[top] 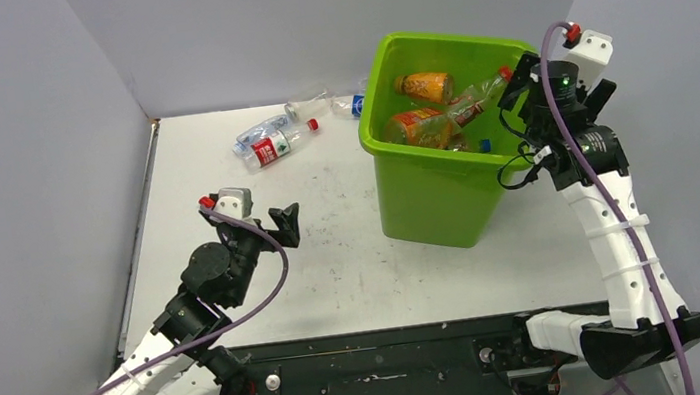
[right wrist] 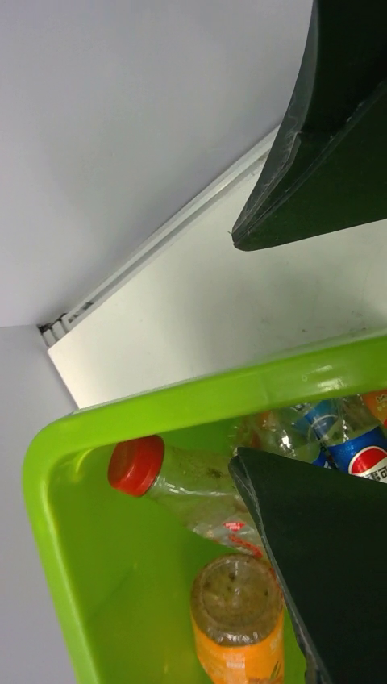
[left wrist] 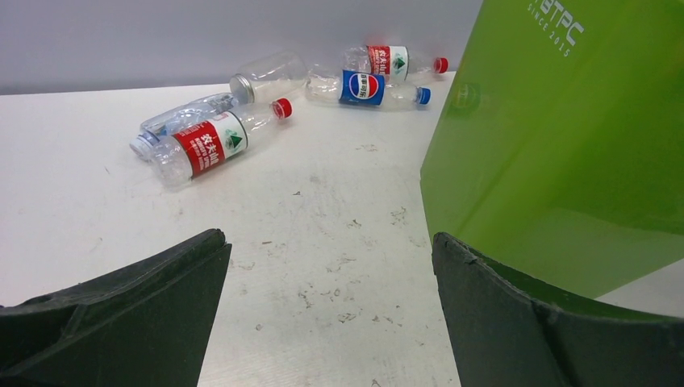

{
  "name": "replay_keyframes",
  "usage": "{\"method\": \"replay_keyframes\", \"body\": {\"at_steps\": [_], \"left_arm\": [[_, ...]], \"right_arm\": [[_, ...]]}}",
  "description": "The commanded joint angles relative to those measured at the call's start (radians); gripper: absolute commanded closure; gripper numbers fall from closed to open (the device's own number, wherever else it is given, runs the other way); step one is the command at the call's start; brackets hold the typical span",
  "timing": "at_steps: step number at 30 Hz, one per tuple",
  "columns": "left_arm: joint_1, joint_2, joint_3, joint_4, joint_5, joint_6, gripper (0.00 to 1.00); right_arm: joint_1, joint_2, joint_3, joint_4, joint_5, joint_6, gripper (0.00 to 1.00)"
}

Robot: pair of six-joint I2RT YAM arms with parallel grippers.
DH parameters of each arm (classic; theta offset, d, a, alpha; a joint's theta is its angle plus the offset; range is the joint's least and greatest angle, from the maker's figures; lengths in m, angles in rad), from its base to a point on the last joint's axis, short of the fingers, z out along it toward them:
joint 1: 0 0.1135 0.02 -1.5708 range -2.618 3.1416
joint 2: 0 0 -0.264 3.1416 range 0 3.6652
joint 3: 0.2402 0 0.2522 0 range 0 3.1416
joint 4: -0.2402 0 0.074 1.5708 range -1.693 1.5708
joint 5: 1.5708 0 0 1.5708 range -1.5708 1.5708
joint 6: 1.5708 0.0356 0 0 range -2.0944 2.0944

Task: Put the plastic bottles in the bin
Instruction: Move the trash bin to the center of the board.

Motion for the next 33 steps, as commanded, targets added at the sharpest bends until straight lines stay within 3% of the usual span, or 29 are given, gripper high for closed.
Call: {"method": "replay_keyframes", "body": {"at_steps": [1,7,11,13,28,33], "left_arm": [[0.004,-0.002,0.053,0.007,0.018,-0.004,0.04],[0.004,-0.005,0.053,0.009,0.033,-0.004,0.04],[0.005,-0.002,0.051,0.012,0.049,-0.008,0.04],[0.004,0.002,0.051,0.013,0.058,-0.013,0.04],[0.005,-0.002,0.061,0.002,0.06,-0.025,0.04],[0.004,-0.013,0.059,-0.028,0.028,-0.023,0.04]], "right_arm": [[-0.054,0.014,-0.031,0.027,-0.145,0.07,0.06],[-0.099,0.043,-0.03,0.036,-0.209,0.105,0.43],[-0.107,0.056,0.0,0.023,-0.182,0.113,0.71],[-0.106,0.066,0.03,-0.001,-0.14,0.126,0.93],[-0.135,0.096,0.221,-0.025,0.233,0.224,0.95],[-0.216,0.14,0.218,-0.047,0.256,0.305,0.95]]}}
